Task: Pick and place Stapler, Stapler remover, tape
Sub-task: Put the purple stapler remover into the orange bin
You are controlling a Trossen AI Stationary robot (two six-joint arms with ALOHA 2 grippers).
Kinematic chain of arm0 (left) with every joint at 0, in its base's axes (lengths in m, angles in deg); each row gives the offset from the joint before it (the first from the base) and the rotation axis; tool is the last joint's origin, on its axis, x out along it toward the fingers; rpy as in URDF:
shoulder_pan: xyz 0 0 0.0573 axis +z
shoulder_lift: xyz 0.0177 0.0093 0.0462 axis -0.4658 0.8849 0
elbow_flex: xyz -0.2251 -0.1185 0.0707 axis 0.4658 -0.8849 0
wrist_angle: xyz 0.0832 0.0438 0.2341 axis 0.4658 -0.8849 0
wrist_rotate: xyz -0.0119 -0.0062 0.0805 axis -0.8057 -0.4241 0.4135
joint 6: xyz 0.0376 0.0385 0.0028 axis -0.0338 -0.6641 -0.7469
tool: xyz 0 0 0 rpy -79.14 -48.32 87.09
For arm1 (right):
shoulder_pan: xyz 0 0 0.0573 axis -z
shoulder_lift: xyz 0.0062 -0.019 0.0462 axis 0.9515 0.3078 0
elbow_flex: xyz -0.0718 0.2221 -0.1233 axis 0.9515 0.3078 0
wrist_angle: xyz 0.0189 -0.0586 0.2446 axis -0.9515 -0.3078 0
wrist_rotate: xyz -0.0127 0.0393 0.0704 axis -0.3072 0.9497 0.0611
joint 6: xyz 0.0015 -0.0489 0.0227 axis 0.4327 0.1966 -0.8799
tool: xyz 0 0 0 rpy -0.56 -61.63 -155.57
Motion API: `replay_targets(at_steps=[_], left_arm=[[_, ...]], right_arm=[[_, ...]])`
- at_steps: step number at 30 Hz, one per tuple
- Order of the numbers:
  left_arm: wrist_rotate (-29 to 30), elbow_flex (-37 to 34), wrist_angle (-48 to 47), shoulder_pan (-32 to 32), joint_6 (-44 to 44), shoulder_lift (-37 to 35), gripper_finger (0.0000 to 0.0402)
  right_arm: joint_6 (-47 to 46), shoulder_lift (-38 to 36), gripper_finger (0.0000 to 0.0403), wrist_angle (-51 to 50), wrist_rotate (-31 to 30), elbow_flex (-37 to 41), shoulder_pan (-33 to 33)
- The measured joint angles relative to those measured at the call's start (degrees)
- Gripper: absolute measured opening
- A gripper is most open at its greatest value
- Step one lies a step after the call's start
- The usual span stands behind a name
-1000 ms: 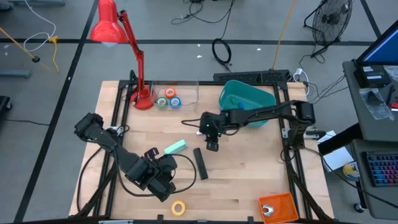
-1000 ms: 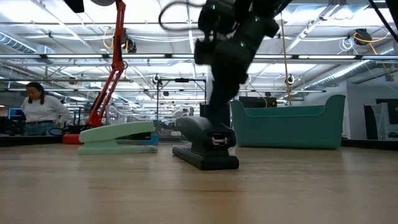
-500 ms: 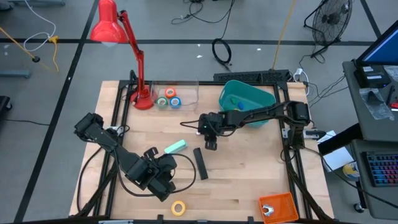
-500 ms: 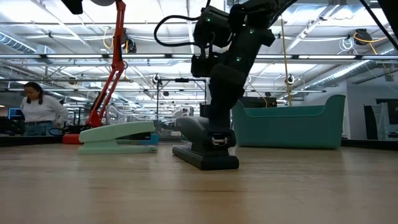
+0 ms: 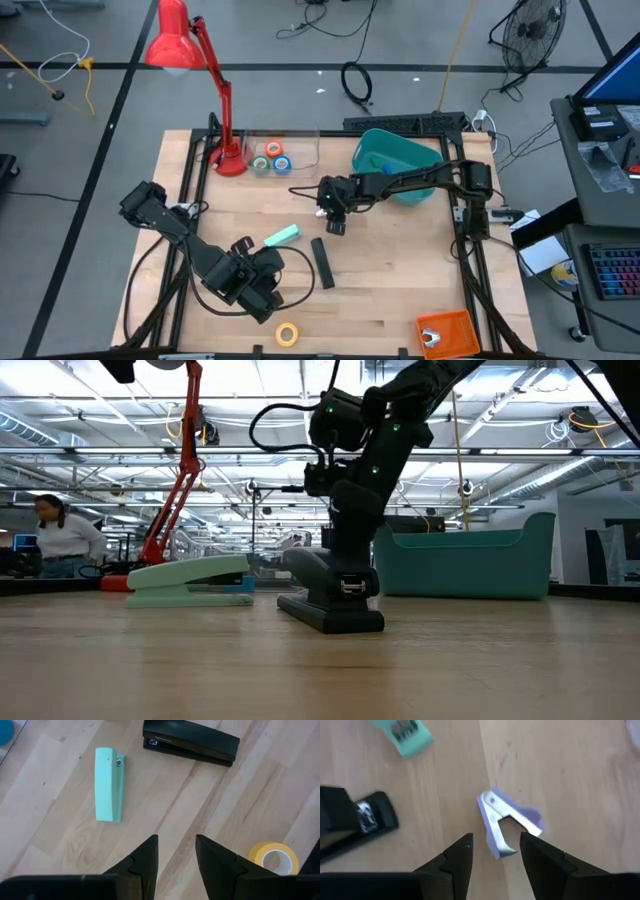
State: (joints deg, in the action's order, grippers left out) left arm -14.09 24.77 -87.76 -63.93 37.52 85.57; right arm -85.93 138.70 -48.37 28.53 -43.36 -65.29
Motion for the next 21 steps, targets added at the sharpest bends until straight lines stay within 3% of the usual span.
replay_targets(at_steps=[11,21], left_arm=[[-0.2,0.0,0.0,0.0,0.6,0.0,0.0131],[-0.3,0.0,0.0,0.0,0.7,0.0,0.0131]], right_arm=[[-1.1,1.6,0.0149,-0.3,-0.1,0.0,-0.5],[-1.1,1.6,0.0059,-1.7,-0.1,0.0,-0.5]])
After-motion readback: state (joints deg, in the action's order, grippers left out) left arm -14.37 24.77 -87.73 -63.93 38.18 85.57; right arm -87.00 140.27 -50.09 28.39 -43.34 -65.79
